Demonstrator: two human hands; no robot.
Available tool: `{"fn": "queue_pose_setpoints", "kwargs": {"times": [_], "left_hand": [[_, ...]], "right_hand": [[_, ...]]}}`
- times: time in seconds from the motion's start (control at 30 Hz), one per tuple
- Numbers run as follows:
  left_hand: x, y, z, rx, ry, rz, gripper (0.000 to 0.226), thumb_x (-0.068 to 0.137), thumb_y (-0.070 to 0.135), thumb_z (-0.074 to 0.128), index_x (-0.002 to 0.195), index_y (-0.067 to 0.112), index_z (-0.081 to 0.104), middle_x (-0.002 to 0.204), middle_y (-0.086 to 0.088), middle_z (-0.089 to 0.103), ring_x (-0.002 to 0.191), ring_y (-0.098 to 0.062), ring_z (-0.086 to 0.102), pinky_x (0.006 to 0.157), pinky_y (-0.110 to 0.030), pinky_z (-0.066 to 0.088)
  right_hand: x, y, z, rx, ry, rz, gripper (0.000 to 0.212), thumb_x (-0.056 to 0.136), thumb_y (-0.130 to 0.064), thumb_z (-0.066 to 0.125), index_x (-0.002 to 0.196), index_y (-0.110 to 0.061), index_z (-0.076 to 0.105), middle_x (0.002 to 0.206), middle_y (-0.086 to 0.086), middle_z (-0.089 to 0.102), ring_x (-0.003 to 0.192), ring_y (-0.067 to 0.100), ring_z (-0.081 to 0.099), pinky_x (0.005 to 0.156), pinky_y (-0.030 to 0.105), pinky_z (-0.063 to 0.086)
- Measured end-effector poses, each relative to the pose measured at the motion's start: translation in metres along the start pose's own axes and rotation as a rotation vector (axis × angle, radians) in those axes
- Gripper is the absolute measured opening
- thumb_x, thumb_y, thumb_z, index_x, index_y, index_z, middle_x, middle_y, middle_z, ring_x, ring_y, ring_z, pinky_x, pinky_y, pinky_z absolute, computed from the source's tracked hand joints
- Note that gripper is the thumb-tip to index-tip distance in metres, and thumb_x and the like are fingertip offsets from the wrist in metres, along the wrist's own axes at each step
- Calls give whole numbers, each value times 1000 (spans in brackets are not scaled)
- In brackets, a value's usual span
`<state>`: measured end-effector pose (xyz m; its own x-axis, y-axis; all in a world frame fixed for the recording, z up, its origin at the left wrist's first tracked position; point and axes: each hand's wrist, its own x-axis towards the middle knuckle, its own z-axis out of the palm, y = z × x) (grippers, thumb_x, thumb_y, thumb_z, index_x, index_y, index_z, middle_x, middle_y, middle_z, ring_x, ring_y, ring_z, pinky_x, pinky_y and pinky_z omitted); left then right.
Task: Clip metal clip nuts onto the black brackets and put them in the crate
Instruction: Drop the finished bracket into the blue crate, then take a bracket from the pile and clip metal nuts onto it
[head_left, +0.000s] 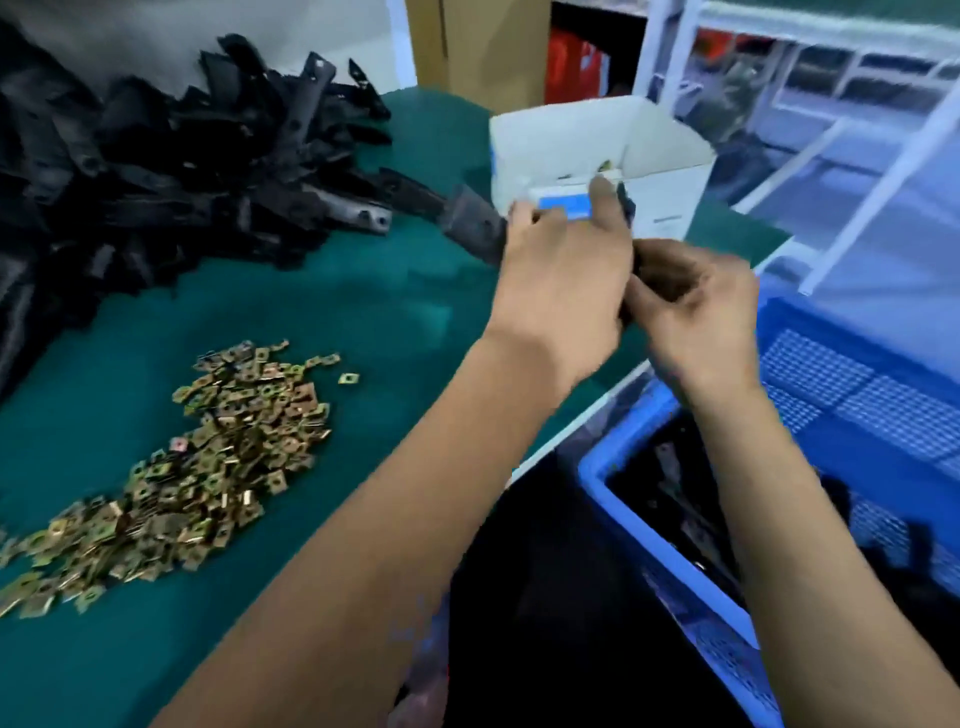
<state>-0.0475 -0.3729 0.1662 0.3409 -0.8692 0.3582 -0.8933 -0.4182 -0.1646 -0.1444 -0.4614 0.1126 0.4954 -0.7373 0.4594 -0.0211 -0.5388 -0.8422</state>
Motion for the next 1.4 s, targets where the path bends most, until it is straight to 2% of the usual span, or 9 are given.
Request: {"fn": "queue_pose_setpoints", "kwargs": {"times": [0.17,0.43,0.57,0.67,0.77,0.87,1.0,1.3,1.4], "left_hand": [[12,118,36,-93,-59,294,101,86,41,71,156,-10,19,122,-8,70,117,-25,61,106,-39,34],[-33,181,138,-262,-549,465,98,90,43,73,159,0,19,132,-18,64,125,-36,58,109,-43,39],[-51,179,167,-345,-846,400,51,91,35,73,131,6,58,128,-18,61,119,-39,60,94,-45,53],[-61,179,176,-370,-947,386,45,95,39,70,126,8,63,131,-11,57,119,-35,59,94,-46,54],[-63,183,171,-432,-945,377,49,98,41,66,133,8,58,141,-9,52,126,-35,54,99,-49,52],[-62,187,163,-449,-917,387,50,98,44,65,132,7,59,136,-10,54,124,-35,54,99,-48,51],[-59,183,160,-516,-837,332,46,99,37,65,132,5,59,134,-12,55,120,-35,56,96,-48,53],[-22,159,113,-604,-392,117,22,91,6,56,112,10,62,118,-11,60,106,-37,62,76,-44,48],[9,136,65,-608,-163,121,25,84,4,56,106,13,65,109,-10,64,96,-36,64,68,-38,41]], "right_hand": [[-32,68,-98,93,142,290,18,69,-25,73,87,-21,74,72,-10,75,64,1,67,61,20,55],[-94,188,-155,-755,-112,621,22,79,-13,84,101,-16,79,98,12,78,97,32,73,84,35,53],[-129,219,-159,-762,-203,773,35,85,-14,83,119,-16,74,113,8,77,102,30,71,83,36,55],[-136,232,-156,-753,-143,871,32,92,-18,79,123,-21,72,114,3,76,80,20,67,65,30,53],[-130,237,-158,-891,-170,950,30,95,-12,72,122,-25,72,107,4,75,67,18,61,53,28,48],[-128,236,-165,-1002,-190,1047,27,93,-2,64,110,-21,75,98,9,69,94,32,64,83,45,59],[-110,230,-157,-1101,-82,1029,20,88,-10,68,106,-16,75,130,17,60,136,39,40,106,55,42],[-46,147,-94,-738,199,578,26,85,-8,60,103,-13,79,99,18,75,98,41,66,79,39,53],[-20,102,-79,-665,256,345,18,84,-11,53,90,-14,70,90,12,73,81,34,62,63,36,41]]}}
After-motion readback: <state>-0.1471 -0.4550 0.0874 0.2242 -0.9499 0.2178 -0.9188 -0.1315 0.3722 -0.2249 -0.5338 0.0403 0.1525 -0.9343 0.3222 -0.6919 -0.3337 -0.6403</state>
